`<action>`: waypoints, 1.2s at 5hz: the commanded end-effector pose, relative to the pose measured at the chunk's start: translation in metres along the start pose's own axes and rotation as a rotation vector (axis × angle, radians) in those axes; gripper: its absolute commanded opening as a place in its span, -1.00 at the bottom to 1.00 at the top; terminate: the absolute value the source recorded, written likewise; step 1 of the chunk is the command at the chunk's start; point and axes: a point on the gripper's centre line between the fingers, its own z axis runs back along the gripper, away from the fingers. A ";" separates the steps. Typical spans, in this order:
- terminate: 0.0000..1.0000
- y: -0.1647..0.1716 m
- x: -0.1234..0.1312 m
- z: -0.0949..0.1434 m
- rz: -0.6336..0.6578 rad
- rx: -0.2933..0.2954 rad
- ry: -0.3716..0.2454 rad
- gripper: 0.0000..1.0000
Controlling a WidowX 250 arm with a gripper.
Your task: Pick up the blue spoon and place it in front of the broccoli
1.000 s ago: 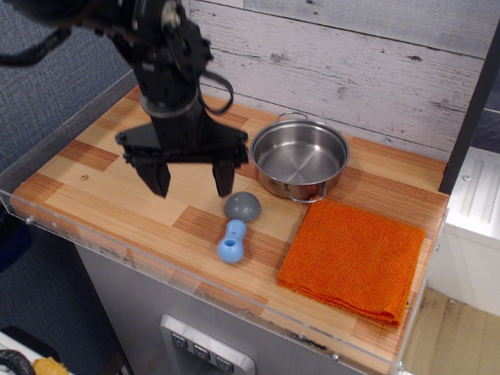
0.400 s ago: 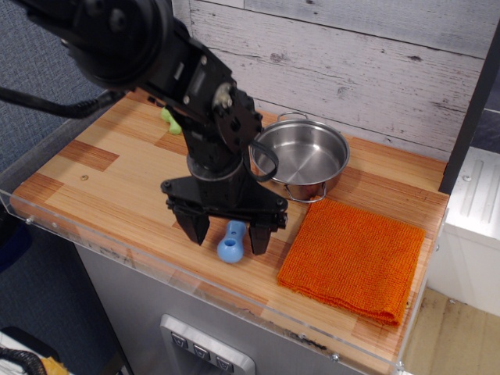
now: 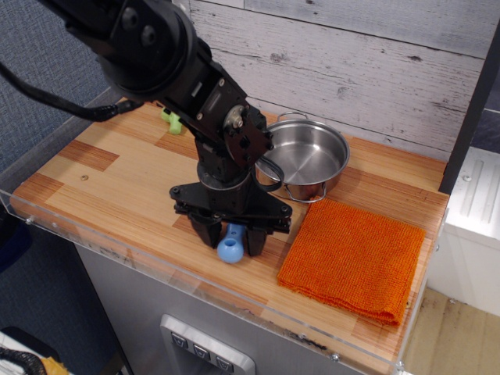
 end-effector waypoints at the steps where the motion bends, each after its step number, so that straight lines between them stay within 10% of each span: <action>1: -1.00 0.010 0.007 0.009 -0.002 0.031 -0.028 -1.00; 6: -1.00 0.060 0.047 0.088 0.174 0.090 -0.205 -1.00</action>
